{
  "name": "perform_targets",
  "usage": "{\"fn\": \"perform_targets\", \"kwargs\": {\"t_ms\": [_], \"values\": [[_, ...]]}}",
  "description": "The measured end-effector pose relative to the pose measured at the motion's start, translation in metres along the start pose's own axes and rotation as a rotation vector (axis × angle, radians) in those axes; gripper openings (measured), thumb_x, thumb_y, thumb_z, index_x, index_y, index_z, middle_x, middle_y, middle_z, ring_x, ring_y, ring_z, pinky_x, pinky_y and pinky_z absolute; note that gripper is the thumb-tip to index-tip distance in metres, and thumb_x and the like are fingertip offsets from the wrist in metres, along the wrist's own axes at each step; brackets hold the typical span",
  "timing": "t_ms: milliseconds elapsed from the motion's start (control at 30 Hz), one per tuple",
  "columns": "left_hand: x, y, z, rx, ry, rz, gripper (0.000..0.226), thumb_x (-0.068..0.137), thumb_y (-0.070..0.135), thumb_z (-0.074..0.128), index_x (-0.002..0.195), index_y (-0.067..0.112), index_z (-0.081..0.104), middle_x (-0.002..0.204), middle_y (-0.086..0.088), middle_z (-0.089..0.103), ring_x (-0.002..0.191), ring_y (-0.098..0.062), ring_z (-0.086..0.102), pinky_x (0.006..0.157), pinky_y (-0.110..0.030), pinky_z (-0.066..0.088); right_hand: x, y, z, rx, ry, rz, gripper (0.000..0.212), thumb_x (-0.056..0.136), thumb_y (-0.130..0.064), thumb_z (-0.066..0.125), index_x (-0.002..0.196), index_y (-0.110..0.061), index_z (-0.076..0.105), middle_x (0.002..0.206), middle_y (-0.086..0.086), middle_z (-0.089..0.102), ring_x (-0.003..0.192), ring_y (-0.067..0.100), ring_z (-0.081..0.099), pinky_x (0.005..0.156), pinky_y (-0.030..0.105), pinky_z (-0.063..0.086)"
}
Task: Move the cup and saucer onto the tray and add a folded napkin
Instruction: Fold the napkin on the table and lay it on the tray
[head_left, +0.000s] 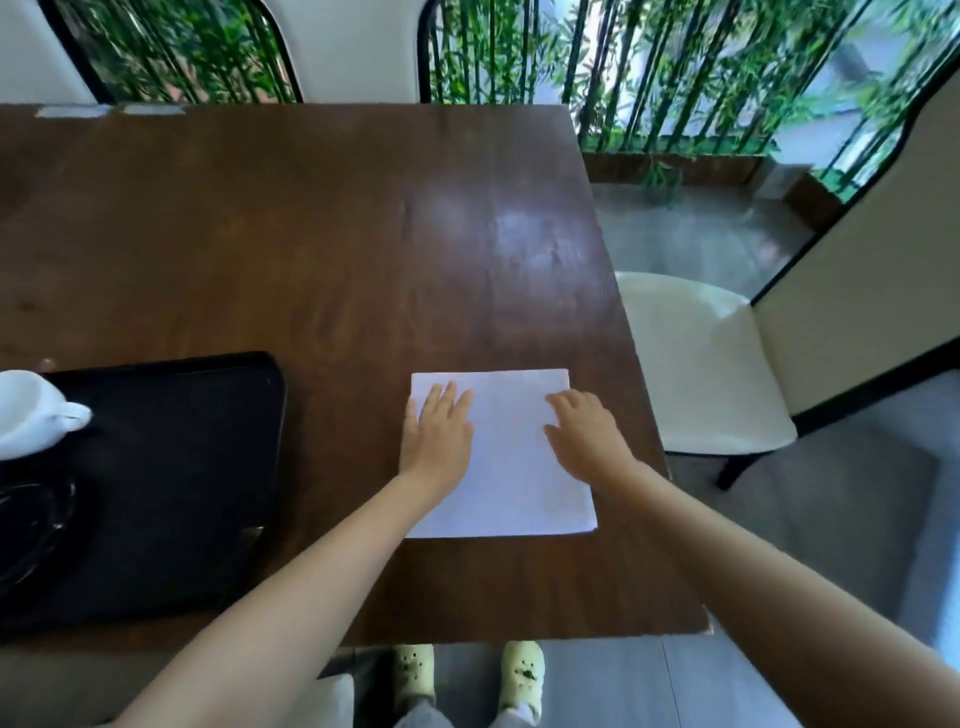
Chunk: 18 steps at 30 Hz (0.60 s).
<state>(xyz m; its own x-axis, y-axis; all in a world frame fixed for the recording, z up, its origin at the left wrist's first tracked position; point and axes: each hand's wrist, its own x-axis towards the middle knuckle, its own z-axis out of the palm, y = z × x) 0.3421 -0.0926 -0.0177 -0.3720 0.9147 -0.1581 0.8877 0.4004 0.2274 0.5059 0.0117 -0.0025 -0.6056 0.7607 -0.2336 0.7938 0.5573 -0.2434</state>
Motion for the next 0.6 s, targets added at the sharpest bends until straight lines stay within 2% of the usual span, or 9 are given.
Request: {"fn": "perform_targets", "kwargs": {"t_ms": [100, 200, 367, 500, 600], "values": [[-0.007, -0.006, 0.024, 0.101, 0.018, 0.001, 0.053, 0.099, 0.040, 0.023, 0.148, 0.023, 0.013, 0.159, -0.001, 0.007, 0.146, -0.018, 0.001, 0.115, -0.047, -0.007, -0.012, -0.016, 0.034, -0.097, 0.023, -0.190, 0.056, 0.098, -0.032, 0.034, 0.148, -0.012, 0.017, 0.158, 0.010, 0.013, 0.146, 0.027, 0.009, 0.117, 0.041, 0.009], [-0.013, -0.015, 0.038, 0.103, 0.030, -0.020, 0.056, 0.097, 0.046, 0.018, 0.148, 0.025, 0.008, 0.159, 0.001, 0.004, 0.146, -0.017, -0.002, 0.115, -0.045, -0.008, -0.021, -0.027, 0.061, -0.090, -0.025, -0.257, 0.059, 0.100, -0.035, 0.026, 0.149, -0.014, 0.003, 0.160, 0.006, -0.002, 0.147, 0.023, -0.007, 0.117, 0.038, -0.009], [-0.012, -0.021, 0.046, 0.158, 0.055, -0.012, 0.061, 0.094, 0.051, 0.007, 0.148, 0.024, 0.000, 0.159, 0.003, 0.000, 0.145, -0.015, -0.004, 0.115, -0.041, -0.008, -0.027, -0.016, 0.073, -0.123, 0.046, -0.213, 0.064, 0.096, -0.048, 0.017, 0.149, -0.016, 0.002, 0.159, 0.000, -0.001, 0.146, 0.018, -0.006, 0.117, 0.036, -0.010], [-0.014, -0.024, 0.046, 0.149, 0.034, -0.008, 0.066, 0.091, 0.054, 0.001, 0.148, 0.021, -0.004, 0.158, 0.004, -0.005, 0.145, -0.014, -0.007, 0.115, -0.041, -0.010, -0.030, 0.002, 0.067, -0.207, 0.068, -0.147, 0.070, 0.089, -0.056, 0.002, 0.148, -0.018, -0.004, 0.158, -0.002, -0.005, 0.141, 0.014, -0.016, 0.116, 0.036, -0.013], [-0.020, -0.032, 0.036, 0.162, 0.057, 0.088, 0.068, 0.089, 0.056, -0.004, 0.147, 0.018, -0.003, 0.155, 0.001, -0.004, 0.146, -0.018, 0.000, 0.117, -0.045, -0.005, -0.031, 0.011, 0.064, -0.214, 0.067, -0.137, 0.070, 0.090, -0.056, 0.002, 0.148, -0.018, -0.005, 0.158, -0.002, -0.004, 0.140, 0.010, -0.016, 0.117, 0.037, -0.011]]}}
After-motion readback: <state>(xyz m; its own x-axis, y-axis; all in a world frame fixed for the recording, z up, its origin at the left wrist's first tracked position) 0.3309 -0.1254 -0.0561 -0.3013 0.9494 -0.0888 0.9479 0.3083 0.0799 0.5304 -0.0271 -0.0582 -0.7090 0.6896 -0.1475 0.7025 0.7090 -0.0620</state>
